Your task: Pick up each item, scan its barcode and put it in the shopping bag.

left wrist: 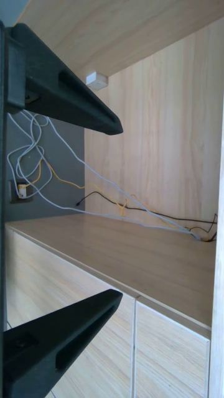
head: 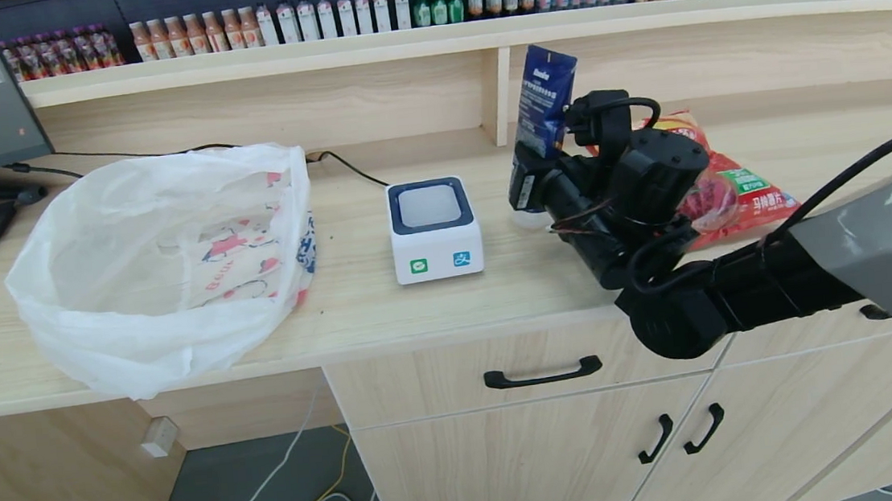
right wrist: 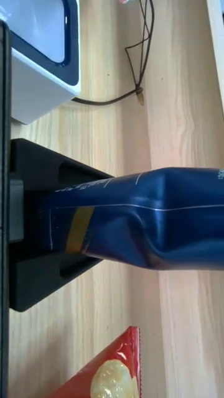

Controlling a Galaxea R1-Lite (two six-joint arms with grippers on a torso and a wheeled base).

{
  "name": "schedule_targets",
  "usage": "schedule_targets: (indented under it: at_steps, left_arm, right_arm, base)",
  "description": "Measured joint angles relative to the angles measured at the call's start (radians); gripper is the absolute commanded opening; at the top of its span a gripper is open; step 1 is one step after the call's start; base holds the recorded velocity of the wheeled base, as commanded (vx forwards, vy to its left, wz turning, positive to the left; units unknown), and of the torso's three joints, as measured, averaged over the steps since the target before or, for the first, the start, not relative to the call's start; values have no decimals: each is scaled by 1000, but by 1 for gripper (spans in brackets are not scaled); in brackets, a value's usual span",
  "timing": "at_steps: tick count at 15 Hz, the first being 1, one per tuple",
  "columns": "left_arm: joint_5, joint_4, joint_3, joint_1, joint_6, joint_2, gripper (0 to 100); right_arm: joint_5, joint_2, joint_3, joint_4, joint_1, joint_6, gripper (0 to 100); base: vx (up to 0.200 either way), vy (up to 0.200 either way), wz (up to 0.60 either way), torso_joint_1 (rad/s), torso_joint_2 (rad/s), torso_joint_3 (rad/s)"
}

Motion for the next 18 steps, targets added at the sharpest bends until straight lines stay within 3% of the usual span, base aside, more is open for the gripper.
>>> schedule_targets:
  at_steps: [7, 18]
  left_arm:
    - [0, 0, 0, 0, 0, 0, 100]
    - [0, 0, 0, 0, 0, 0, 100]
  right_arm:
    - [9, -111, 76, 0, 10, 0, 0]
    - [87, -496, 534, -8, 19, 53, 0]
  base:
    - [0, 0, 0, 0, 0, 0]
    - [0, 0, 0, 0, 0, 0]
